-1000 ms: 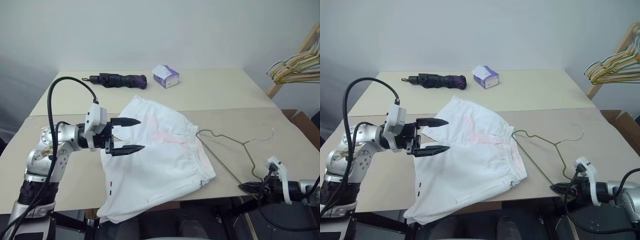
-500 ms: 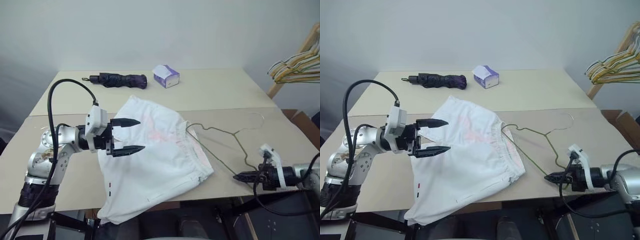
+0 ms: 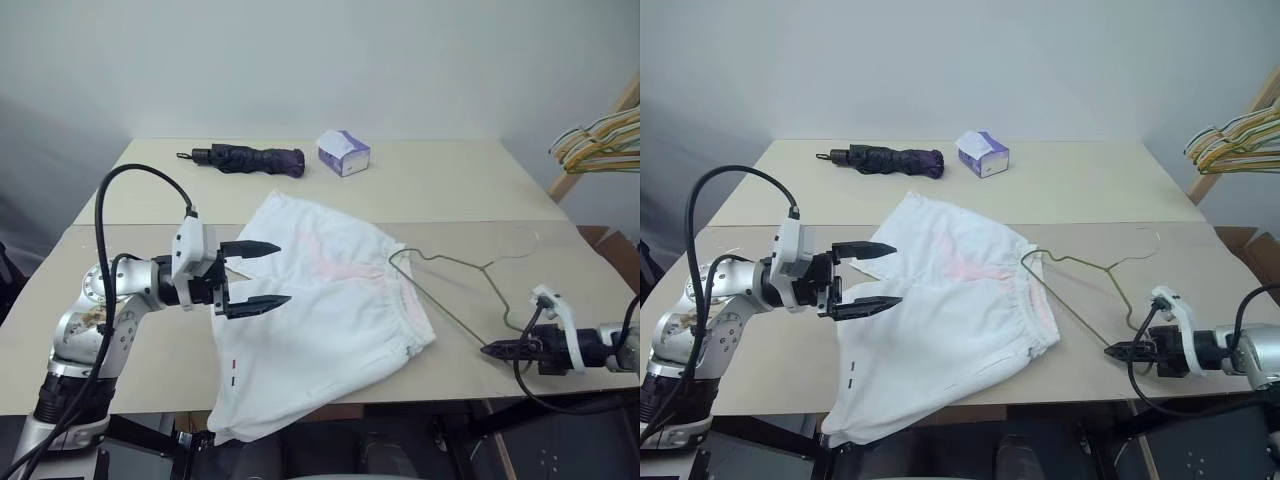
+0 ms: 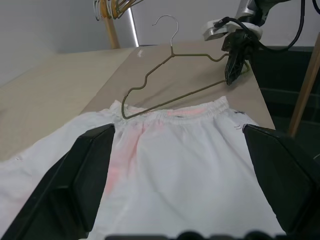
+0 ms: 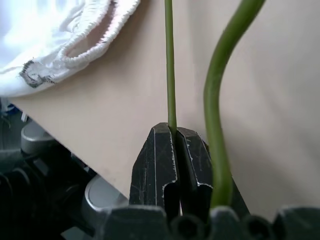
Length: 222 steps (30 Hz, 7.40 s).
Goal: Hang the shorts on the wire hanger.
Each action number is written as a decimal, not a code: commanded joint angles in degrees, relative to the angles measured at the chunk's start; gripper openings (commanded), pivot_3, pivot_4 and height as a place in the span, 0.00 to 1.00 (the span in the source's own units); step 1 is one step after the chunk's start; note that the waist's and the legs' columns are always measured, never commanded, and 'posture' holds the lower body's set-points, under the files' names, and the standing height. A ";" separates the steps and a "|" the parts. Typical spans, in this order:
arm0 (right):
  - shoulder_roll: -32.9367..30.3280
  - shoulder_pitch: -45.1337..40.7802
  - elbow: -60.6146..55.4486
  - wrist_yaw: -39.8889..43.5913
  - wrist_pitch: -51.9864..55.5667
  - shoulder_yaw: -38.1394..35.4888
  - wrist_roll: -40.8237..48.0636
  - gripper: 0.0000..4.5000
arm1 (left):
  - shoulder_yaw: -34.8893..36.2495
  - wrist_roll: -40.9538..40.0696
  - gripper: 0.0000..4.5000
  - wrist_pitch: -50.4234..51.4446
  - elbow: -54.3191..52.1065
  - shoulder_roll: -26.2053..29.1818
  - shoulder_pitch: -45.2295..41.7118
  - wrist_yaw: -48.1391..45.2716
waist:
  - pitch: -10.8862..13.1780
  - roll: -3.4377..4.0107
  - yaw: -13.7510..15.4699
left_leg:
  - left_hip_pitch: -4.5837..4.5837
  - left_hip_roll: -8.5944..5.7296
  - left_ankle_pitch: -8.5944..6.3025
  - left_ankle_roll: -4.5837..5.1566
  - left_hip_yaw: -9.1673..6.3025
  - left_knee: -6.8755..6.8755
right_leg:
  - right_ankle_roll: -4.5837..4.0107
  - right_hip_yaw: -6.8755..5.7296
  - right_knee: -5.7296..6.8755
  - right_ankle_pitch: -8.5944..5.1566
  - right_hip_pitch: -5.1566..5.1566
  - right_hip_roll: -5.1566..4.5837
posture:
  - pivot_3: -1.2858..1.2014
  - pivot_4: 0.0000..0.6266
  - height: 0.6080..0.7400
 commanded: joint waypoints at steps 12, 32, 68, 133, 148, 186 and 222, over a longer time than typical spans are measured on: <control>-0.37 1.17 0.81 -0.88 1.09 -7.00 2.86 0.00 | 1.20 -0.48 0.98 -1.12 -0.69 0.57 -1.41 0.00 | 0.01 0.02 0.01 | 0.00 0.02 0.00 0.00 0.00 0.00 | 0.01 0.00 0.00 0.00 0.01 0.02 | 0.53 0.07 1.00; 0.09 -3.36 3.43 3.86 -1.42 0.55 -0.78 0.00 | 1.27 -0.85 0.98 -0.55 -1.60 1.08 -1.14 -0.24 | 0.01 0.03 -0.18 | -0.01 0.01 0.00 0.00 0.00 0.00 | 0.02 0.00 -0.01 -0.01 -0.02 0.02 | 0.54 0.08 1.00; 5.97 -28.42 26.03 19.55 -14.46 22.60 -13.10 0.00 | 3.42 -2.02 0.98 1.55 -3.81 3.46 -0.13 1.17 | 0.37 0.27 1.05 | -0.07 0.01 -0.01 0.00 -0.05 -0.02 | -0.34 -0.08 0.03 0.17 -0.09 0.02 | 0.56 0.12 1.00; 12.03 -44.60 42.25 19.55 -19.42 26.43 -7.12 0.00 | 1.54 0.27 0.98 -2.03 -2.67 0.09 -0.69 4.55 | 0.56 0.59 1.40 | -0.59 0.01 0.02 -0.02 -0.10 0.04 | -0.12 -0.12 0.23 0.52 -0.69 0.10 | 0.56 0.02 1.00; 6.86 0.33 -7.43 0.68 10.22 -6.34 11.05 0.00 | -0.95 0.26 0.98 -1.80 2.26 -1.19 -5.27 1.74 | 0.49 0.66 1.02 | -0.43 0.01 0.02 -0.02 -0.12 0.08 | -0.05 -0.13 0.15 0.51 -0.43 0.12 | 0.52 0.05 1.00; -22.15 -9.59 -5.82 19.55 -21.51 30.67 3.44 0.00 | 0.09 0.11 0.98 -1.77 -1.87 -1.73 -0.03 2.94 | 0.45 0.73 -0.54 | -0.13 -0.01 -0.01 -0.02 -0.10 0.06 | -0.29 -0.14 0.04 0.23 -0.13 0.00 | 0.52 0.04 1.00; -6.44 -18.00 13.46 19.55 -8.63 21.05 -4.11 0.00 | 0.71 -0.16 0.98 -1.48 -3.07 -1.00 0.83 3.51 | 0.40 0.80 -0.58 | -0.05 -0.03 0.00 -0.01 -0.04 0.07 | 0.02 -0.06 0.05 0.44 -0.07 0.02 | 0.54 0.06 1.00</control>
